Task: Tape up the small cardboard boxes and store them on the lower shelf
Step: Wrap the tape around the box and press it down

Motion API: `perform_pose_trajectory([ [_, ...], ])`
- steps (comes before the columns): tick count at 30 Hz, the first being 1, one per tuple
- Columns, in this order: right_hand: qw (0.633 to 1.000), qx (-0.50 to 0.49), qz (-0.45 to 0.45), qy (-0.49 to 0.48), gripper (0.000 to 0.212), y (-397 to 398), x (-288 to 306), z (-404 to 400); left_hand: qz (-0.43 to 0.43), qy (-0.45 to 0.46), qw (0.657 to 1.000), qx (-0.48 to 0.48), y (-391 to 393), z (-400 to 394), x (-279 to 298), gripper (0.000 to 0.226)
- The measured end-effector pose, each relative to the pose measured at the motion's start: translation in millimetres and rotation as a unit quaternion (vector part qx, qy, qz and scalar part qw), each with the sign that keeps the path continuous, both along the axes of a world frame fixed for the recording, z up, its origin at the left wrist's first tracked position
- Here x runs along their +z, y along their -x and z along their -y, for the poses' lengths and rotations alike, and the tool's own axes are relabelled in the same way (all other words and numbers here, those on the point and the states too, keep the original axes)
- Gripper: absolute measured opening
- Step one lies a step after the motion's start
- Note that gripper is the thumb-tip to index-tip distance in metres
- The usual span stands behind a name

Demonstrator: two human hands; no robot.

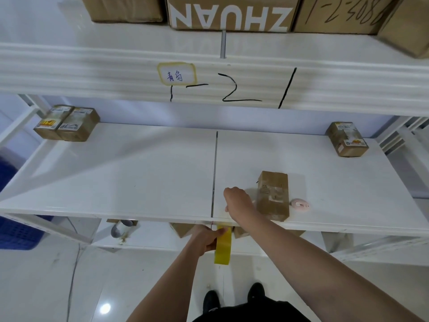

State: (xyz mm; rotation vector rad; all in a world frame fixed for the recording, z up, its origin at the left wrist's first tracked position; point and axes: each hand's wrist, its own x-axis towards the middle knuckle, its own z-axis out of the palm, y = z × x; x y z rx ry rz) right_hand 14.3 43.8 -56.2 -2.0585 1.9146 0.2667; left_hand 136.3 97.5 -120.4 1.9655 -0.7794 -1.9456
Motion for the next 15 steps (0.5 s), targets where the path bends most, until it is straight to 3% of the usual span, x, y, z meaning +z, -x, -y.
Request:
perform_pose_trajectory([
  [5,0.999,-0.035,-0.038,-0.002,0.019,0,11,7,0.003,-0.004,1.000,-0.012,1,-1,5,0.041],
  [9,0.998,-0.042,-0.047,0.023,0.025,13,16,4,0.014,0.004,1.000,-0.024,0,-3,10,0.040],
  [12,0.997,-0.048,-0.004,0.052,0.021,18,17,2,0.078,-0.004,0.993,-0.091,-5,2,21,0.044],
  [15,0.986,-0.090,0.111,0.089,0.019,16,21,1,0.139,-0.050,0.977,-0.153,-8,21,39,0.046],
])
